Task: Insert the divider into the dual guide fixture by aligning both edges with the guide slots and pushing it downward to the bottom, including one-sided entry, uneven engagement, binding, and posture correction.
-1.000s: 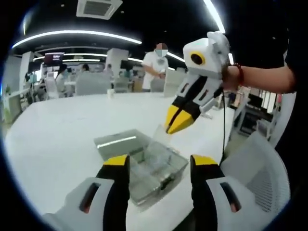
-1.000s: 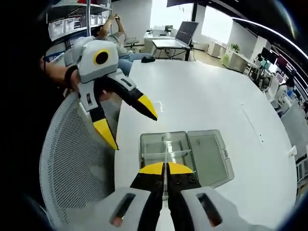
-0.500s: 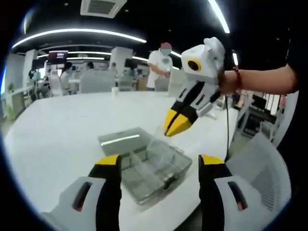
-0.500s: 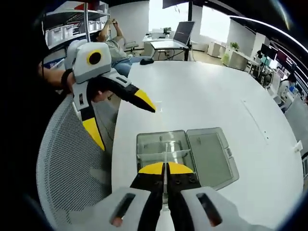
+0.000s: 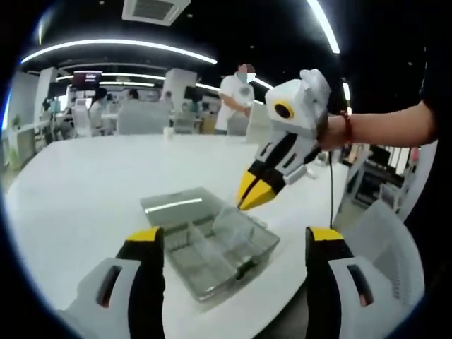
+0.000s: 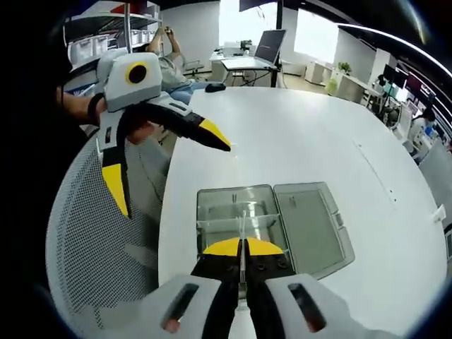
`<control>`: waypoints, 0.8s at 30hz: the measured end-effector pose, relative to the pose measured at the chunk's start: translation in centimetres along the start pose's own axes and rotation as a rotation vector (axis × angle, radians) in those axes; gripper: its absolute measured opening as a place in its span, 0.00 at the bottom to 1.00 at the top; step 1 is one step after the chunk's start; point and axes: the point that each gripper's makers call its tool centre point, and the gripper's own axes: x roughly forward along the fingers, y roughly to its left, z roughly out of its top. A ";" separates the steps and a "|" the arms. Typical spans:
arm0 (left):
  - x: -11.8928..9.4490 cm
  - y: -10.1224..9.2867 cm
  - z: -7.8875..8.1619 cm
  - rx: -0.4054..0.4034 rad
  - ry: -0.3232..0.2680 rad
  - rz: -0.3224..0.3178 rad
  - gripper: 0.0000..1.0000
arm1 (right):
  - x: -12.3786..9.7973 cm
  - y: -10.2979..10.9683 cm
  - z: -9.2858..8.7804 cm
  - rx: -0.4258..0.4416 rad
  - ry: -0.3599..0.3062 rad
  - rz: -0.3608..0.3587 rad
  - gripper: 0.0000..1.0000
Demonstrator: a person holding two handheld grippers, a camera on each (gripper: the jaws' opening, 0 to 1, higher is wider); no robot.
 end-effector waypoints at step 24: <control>0.1 -0.3 -0.6 -0.011 0.031 -0.021 0.79 | 0.9 0.1 -0.4 -0.034 0.003 0.013 0.00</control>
